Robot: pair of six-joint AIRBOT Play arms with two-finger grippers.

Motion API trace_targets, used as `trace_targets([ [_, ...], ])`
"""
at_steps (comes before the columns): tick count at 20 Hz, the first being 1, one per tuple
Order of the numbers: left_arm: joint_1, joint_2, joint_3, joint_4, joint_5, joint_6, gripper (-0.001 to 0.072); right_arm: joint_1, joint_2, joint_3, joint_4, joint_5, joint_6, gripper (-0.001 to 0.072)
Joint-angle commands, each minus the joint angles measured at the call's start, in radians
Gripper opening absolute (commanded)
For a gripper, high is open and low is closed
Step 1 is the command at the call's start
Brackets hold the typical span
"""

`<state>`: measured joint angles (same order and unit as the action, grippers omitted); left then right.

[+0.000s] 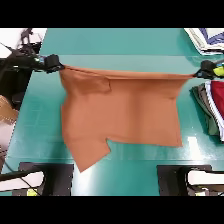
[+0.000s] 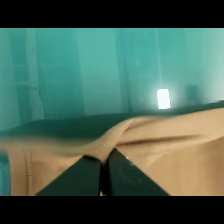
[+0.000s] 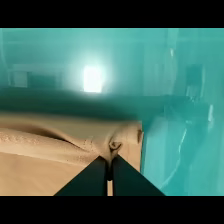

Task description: Fold the shirts.

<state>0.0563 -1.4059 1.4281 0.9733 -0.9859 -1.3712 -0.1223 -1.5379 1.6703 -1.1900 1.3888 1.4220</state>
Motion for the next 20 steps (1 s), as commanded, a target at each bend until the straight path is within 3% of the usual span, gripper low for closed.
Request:
trace_targets([
  [1,0.0,-0.156,0.068,-0.016,0.179,0.024,0.0025,0.031,-0.16,0.122,-0.005,-0.139,0.049,0.0014],
  [5,0.001,-0.215,0.161,-0.007,0.181,0.045,0.0026,0.061,-0.246,0.254,-0.006,-0.149,0.062,0.0014],
  [8,0.001,-0.215,0.16,0.088,0.028,0.066,0.0026,0.076,-0.267,0.251,-0.01,-0.061,0.061,0.0014],
  [11,0.003,-0.215,0.106,0.166,-0.113,0.06,0.0025,0.09,-0.244,0.124,-0.017,-0.027,0.058,0.0013],
  [16,0.003,-0.214,-0.051,0.188,-0.132,0.058,0.0026,0.129,-0.142,-0.178,-0.016,-0.113,0.034,0.0014],
  [20,0.003,-0.214,-0.069,0.203,-0.148,0.055,0.0027,0.137,-0.084,-0.301,-0.014,-0.191,0.035,0.0015],
])
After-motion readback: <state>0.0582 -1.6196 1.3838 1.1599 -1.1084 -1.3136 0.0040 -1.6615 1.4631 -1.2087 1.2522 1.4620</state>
